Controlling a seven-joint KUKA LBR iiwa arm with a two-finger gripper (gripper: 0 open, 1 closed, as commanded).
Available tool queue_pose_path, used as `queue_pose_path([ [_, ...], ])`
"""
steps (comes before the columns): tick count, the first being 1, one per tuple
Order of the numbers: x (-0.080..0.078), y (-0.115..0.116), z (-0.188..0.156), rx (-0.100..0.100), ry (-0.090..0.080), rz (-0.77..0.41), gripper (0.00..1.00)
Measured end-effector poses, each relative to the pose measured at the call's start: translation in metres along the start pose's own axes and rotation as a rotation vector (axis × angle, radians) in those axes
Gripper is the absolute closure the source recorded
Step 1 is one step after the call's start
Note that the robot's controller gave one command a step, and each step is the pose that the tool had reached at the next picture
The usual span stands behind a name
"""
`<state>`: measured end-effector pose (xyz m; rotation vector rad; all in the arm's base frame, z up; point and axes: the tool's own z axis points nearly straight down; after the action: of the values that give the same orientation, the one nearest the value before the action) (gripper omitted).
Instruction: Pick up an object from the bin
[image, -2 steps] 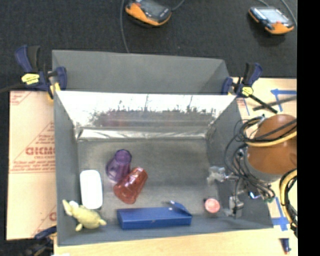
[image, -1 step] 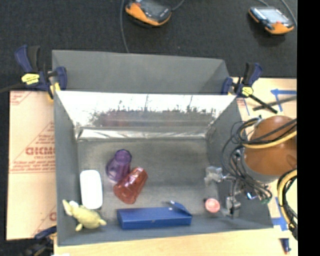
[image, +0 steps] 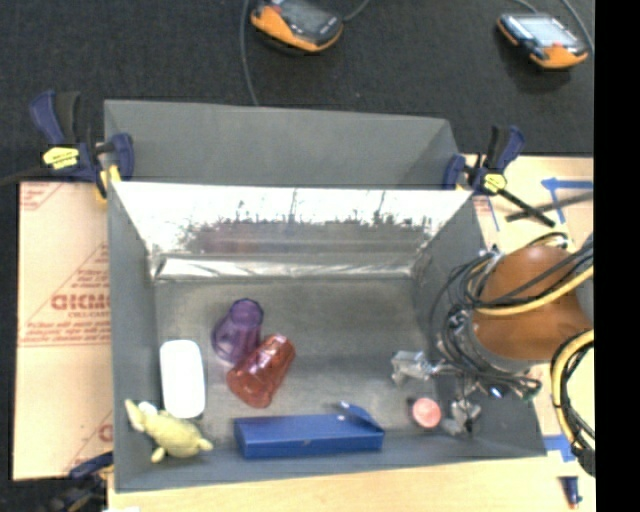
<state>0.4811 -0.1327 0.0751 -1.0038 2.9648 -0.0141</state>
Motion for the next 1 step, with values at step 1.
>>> queue_pose_path([
  [1, 0.0011, 0.0118, 0.0043, 0.001, -0.003, 0.153, 1.00],
])
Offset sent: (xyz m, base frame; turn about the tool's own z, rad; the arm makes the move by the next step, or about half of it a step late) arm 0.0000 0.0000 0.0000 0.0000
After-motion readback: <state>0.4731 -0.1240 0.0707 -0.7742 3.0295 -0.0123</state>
